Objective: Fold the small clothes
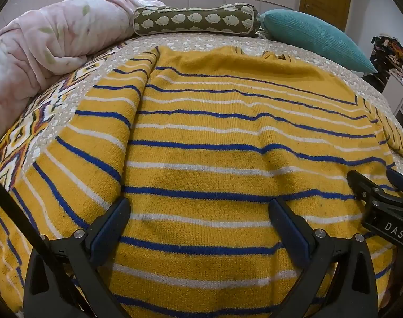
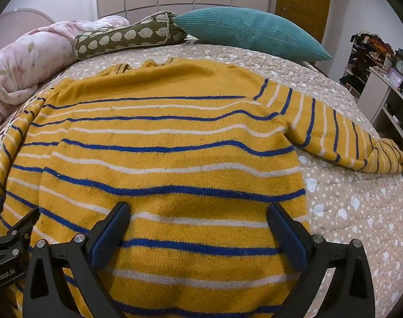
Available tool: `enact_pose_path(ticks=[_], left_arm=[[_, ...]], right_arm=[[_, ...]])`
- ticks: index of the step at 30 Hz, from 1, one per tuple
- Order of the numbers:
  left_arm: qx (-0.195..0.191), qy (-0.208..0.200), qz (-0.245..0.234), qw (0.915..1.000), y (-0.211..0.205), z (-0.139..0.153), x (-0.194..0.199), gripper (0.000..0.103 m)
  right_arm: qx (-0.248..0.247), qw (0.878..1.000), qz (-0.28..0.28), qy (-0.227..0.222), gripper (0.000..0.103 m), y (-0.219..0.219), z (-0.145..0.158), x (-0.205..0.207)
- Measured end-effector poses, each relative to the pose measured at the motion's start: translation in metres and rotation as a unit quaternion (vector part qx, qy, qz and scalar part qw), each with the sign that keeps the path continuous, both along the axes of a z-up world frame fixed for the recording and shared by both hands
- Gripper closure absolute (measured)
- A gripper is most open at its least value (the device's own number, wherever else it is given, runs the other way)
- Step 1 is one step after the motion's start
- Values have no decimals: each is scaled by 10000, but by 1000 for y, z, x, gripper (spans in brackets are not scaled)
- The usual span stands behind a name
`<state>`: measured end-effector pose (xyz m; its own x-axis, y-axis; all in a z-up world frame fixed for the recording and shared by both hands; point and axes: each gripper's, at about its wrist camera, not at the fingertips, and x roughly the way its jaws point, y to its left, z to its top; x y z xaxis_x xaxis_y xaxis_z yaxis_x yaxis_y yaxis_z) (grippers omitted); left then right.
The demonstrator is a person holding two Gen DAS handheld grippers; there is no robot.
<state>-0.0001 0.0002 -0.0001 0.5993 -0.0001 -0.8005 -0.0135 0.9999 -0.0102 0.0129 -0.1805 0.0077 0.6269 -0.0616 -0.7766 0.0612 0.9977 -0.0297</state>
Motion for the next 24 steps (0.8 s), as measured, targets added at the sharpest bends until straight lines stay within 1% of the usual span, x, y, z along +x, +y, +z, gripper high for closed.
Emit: enact_pose_path(ticks=[11, 15, 16, 18, 19, 20, 21, 22, 23, 24], left_arm=[[33, 37, 5, 10000, -1, 2, 3, 0], [249, 36, 9, 9997, -8, 10, 4, 1], [212, 50, -47, 9998, -10, 14, 3, 5], [29, 127, -223, 9997, -10, 25, 0, 35], [-25, 180, -292, 9994, -8, 34, -3, 41], [-172, 194, -367, 9990, -1, 47, -7, 45], [-240, 167, -388, 9988, 6, 59, -12, 45], [-393, 67, -371, 9985, 19, 75, -16, 45], [-400, -67, -306, 9987, 33, 91, -21, 40], [-345, -262, -187, 9989, 52, 105, -24, 29]], right_arm=[[11, 10000, -4, -3, 0, 0, 0, -1], [46, 10000, 2, -7, 0, -2, 0, 0], [59, 10000, 4, -6, 0, -2, 0, 0], [95, 10000, 7, -1, 0, -3, 1, -1], [97, 10000, 8, 5, 0, -3, 1, -1], [96, 10000, 9, 17, 0, -3, 1, -1], [94, 10000, 10, 21, 0, -3, 1, -1], [93, 10000, 10, 26, 0, -3, 1, -1], [91, 10000, 10, 32, 0, -3, 1, -1], [94, 10000, 11, 30, 0, -3, 1, -2]])
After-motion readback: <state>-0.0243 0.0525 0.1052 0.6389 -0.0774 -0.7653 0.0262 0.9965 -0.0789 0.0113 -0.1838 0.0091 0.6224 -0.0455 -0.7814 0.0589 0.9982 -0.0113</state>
